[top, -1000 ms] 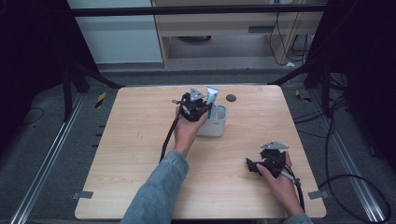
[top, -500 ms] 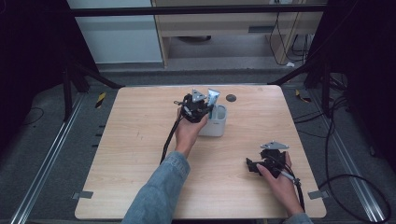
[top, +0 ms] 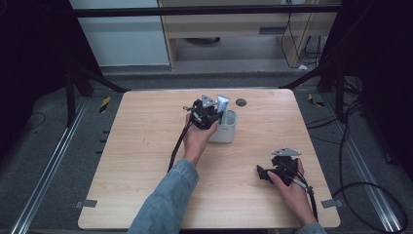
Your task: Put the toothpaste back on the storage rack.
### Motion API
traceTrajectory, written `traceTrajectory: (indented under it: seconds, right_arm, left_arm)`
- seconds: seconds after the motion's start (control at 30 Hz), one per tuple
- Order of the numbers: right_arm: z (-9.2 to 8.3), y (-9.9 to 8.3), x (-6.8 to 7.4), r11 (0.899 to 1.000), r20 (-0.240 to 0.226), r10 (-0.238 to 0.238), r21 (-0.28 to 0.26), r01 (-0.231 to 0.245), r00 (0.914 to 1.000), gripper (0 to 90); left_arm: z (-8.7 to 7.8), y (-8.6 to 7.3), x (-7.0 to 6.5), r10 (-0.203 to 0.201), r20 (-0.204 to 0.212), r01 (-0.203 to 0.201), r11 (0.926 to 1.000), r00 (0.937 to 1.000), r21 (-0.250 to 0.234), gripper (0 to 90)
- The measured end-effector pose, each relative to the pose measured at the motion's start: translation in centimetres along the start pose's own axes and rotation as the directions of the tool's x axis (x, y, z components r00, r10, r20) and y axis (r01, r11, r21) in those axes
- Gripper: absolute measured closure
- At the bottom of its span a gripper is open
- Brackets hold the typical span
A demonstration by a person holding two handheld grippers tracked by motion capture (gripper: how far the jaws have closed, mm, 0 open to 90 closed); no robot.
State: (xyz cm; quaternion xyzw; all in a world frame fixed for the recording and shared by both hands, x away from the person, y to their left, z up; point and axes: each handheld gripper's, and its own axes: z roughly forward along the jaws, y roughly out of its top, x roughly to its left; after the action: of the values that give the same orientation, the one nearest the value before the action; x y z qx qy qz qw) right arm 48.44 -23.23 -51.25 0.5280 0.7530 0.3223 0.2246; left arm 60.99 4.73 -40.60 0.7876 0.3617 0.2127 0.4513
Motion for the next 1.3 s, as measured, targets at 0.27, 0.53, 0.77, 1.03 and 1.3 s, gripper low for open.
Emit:
traceTrajectory:
  seconds: [0.27,0.53,0.77,1.03,1.3]
  right_arm:
    - [0.0,0.0,0.0,1.000,0.001,0.001,0.001,-0.001,1.0000,0.4]
    - [0.0,0.0,0.0,1.000,0.001,0.001,0.000,-0.001,1.0000,0.4]
    - [0.0,0.0,0.0,1.000,0.000,0.000,0.000,0.000,1.0000,0.4]
    - [0.0,0.0,0.0,1.000,0.000,0.000,0.000,0.000,1.0000,0.4]
    - [0.0,0.0,0.0,1.000,0.002,-0.001,-0.001,0.001,1.0000,0.4]
  left_arm:
    - [0.2,0.2,0.1,-0.014,0.002,0.014,0.9999,0.9999,0.008,77.2]
    - [0.5,0.9,0.1,-0.030,-0.003,0.030,0.9985,0.9995,0.046,76.6]
    - [0.4,0.9,0.1,-0.046,-0.002,0.046,0.9983,0.9990,0.037,75.4]
    - [0.0,0.7,0.1,-0.055,0.002,0.055,0.9981,0.9985,0.028,70.9]
    - [-0.9,0.2,-0.1,-0.021,-0.019,0.021,0.9995,0.9996,0.025,62.6]
